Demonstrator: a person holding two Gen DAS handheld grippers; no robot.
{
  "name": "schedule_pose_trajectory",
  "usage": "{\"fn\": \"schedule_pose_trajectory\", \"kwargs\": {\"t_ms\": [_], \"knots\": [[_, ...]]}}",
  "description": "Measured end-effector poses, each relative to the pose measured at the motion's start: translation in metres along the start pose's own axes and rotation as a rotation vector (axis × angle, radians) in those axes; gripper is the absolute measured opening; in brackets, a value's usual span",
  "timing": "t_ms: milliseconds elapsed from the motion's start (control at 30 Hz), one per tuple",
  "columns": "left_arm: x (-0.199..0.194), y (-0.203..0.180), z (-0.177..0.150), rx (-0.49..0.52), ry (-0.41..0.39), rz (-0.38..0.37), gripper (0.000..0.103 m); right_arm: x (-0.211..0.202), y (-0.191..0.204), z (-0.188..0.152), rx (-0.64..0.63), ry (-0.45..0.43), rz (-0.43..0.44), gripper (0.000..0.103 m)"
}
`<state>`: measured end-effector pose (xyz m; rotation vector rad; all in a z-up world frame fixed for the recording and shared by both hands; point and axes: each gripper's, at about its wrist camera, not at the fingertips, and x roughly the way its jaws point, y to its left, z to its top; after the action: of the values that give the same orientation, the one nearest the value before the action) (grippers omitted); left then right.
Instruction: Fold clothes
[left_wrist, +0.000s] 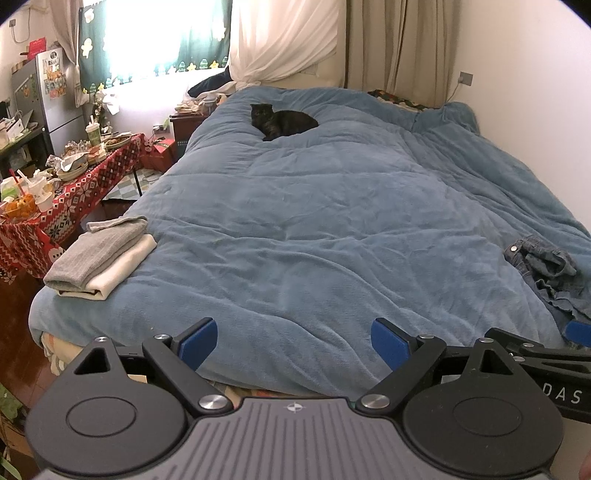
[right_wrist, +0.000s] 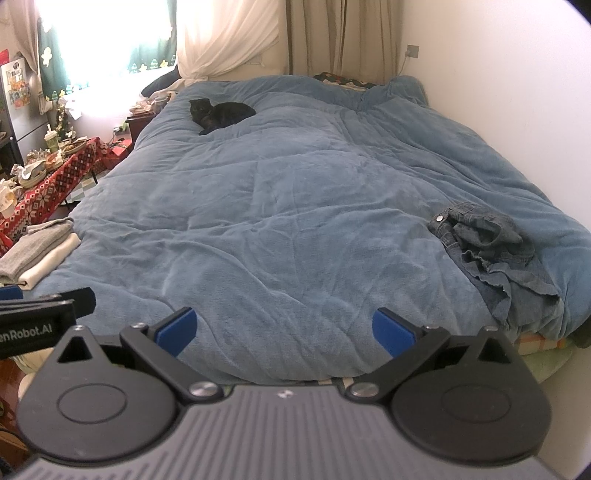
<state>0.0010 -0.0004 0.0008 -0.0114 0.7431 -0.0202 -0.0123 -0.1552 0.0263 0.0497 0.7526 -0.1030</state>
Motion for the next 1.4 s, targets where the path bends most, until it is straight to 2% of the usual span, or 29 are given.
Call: {"fn": "schedule_pose_trajectory", "kwargs": {"t_ms": [1400], "knots": [[0.0053,-0.0038,-0.0021,0.008,0.025,-0.019,0.091,0.0042,-0.0009,-0.0019,0.009,0.013,0.0,0.102]]}}
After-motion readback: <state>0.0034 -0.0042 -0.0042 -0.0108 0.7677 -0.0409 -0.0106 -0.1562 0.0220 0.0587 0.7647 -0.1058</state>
